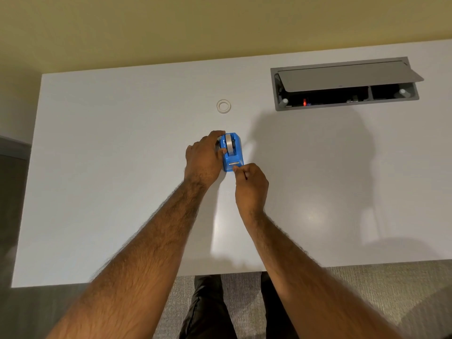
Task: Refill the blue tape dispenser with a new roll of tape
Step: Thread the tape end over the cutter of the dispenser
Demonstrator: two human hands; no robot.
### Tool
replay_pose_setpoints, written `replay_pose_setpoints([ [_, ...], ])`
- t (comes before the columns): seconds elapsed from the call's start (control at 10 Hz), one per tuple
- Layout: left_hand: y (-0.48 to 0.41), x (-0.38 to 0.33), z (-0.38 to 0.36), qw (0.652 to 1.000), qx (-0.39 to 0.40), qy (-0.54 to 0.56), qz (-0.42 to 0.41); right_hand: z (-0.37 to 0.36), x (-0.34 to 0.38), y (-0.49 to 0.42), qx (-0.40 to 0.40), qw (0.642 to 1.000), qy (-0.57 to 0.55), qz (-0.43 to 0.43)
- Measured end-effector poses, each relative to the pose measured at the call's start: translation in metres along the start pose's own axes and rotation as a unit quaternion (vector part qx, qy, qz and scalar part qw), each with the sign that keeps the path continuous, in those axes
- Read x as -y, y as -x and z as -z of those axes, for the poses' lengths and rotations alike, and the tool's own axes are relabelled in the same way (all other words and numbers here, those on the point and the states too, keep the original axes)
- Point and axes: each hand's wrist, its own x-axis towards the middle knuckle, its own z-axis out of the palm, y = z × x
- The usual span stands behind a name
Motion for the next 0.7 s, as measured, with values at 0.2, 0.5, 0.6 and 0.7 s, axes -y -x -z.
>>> replay_pose_setpoints([
  [0.2, 0.000, 0.002, 0.000, 1.000, -0.003, 0.000, -0.010, -0.001, -0.001, -0.001, 0.006, 0.999, 0.050, 0.013],
  [0.5, 0.000, 0.004, 0.000, 1.000, 0.006, 0.019, -0.009, 0.004, 0.000, -0.005, 0.031, 0.998, -0.033, -0.053],
  [0.6, 0.003, 0.004, 0.001, 0.999, 0.016, 0.022, -0.018, 0.006, 0.002, -0.006, 0.044, 0.997, -0.028, -0.055],
  [0.7, 0.007, 0.007, 0.002, 1.000, 0.018, 0.005, -0.009, 0.010, 0.000, -0.008, 0.051, 0.997, -0.026, -0.058],
])
